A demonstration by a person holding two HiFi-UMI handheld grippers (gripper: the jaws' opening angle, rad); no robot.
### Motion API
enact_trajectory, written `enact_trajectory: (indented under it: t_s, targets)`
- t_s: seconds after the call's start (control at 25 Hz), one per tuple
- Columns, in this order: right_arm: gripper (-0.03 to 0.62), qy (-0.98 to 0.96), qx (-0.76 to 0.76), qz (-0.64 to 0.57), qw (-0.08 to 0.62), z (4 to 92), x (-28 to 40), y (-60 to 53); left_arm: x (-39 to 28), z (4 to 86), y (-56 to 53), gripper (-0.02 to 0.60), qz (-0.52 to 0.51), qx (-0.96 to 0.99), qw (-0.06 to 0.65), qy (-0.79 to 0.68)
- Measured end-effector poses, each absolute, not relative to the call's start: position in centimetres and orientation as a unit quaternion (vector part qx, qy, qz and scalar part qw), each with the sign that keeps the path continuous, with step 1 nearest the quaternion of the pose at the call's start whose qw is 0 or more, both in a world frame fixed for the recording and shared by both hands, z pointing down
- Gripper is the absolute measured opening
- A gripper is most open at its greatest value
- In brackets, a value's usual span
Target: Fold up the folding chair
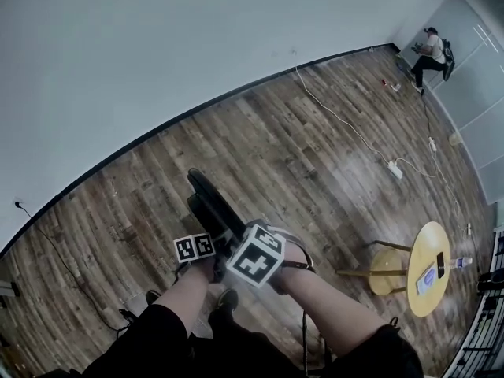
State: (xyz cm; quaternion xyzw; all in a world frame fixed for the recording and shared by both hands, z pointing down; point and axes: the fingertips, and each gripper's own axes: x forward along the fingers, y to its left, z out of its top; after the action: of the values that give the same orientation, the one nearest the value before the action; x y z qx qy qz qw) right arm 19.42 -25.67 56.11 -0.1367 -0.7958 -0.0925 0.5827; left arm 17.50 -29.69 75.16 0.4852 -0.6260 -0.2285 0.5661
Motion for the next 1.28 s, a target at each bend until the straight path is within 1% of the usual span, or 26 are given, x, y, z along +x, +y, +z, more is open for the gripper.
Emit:
enact_trajectory:
  t_s: [0.16, 0.24, 0.32, 0.4, 0.64, 0.72, 1.04, 1.16, 1.28]
  targets:
    - [0.124, -0.8, -0.126, -0.088, 0.581, 56.0, 19.2, -26.9, 17.4, 74.8, -30.0, 0.217, -0.25, 0.48, 0.564, -0.623]
    - [0.118, -0.802, -0.12, -0.083, 0.579, 56.0, 19.1, -27.6, 17.4, 74.7, -30.2, 0.235, -0.244, 0.485, 0.564, -0.622]
    - [0.109, -0.804, -0.113, -0.079, 0.579, 56.0, 19.0, -28.4, 17.6, 74.9, -30.2, 0.233, -0.229, 0.492, 0.565, -0.621]
    - [0.101, -0.805, -0.107, -0.073, 0.579, 56.1, 19.0, -29.2, 17.7, 74.9, -30.1, 0.212, -0.222, 0.496, 0.565, -0.621]
    - [0.086, -0.811, -0.092, -0.056, 0.575, 55.9, 18.9, -31.1, 17.8, 74.0, -29.4, 0.226, -0.193, 0.517, 0.559, -0.619]
    - [0.083, -0.812, -0.086, -0.05, 0.574, 55.9, 18.9, -31.6, 17.0, 73.2, -28.7, 0.219, -0.181, 0.531, 0.55, -0.619]
    - [0.066, -0.821, -0.059, -0.012, 0.568, 55.8, 19.6, -32.6, 12.6, 67.4, -26.4, 0.221, -0.117, 0.626, 0.499, -0.587]
    - [0.061, -0.828, -0.048, 0.011, 0.558, 56.1, 19.6, -32.7, 10.4, 64.2, -27.0, 0.222, -0.072, 0.678, 0.455, -0.573]
    - [0.058, -0.83, -0.025, 0.023, 0.556, 56.2, 20.1, -33.1, 8.7, 60.2, -28.3, 0.225, -0.027, 0.731, 0.394, -0.556]
